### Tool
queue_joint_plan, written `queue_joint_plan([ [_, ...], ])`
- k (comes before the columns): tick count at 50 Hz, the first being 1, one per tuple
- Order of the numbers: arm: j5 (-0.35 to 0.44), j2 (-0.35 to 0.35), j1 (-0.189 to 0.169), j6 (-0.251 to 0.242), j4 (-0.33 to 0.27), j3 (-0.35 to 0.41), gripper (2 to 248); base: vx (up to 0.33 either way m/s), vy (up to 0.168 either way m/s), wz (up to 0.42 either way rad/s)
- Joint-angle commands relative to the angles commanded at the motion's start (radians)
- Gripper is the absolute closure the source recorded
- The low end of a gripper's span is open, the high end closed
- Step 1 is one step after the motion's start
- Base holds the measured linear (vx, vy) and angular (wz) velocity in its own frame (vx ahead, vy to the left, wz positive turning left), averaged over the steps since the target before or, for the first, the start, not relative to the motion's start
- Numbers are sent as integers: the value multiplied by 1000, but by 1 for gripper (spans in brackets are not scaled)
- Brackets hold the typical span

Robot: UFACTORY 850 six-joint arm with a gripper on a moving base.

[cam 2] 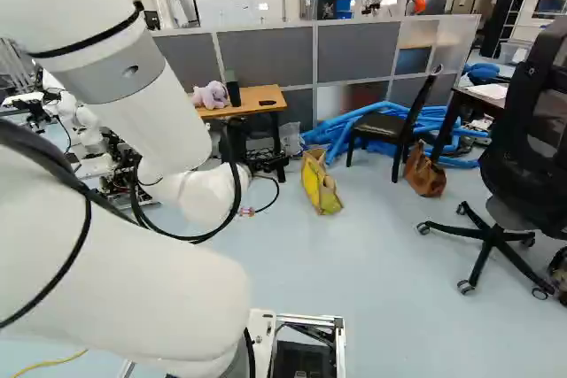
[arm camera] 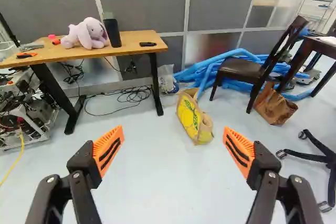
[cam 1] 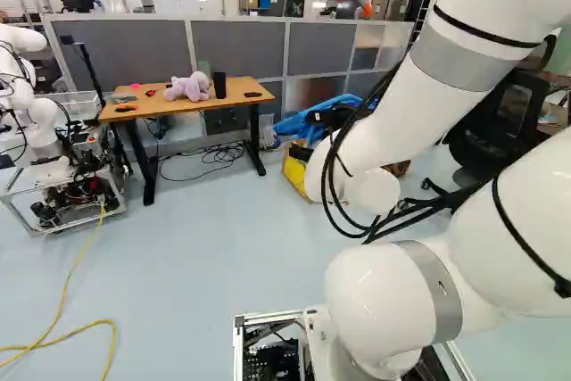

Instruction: Pick up the bag on the ground and place it on the table

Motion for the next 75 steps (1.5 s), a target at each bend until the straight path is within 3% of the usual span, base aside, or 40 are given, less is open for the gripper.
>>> queue_joint_plan([
  [75, 0, 0, 0, 0, 0, 0, 3, 183, -25, -7],
])
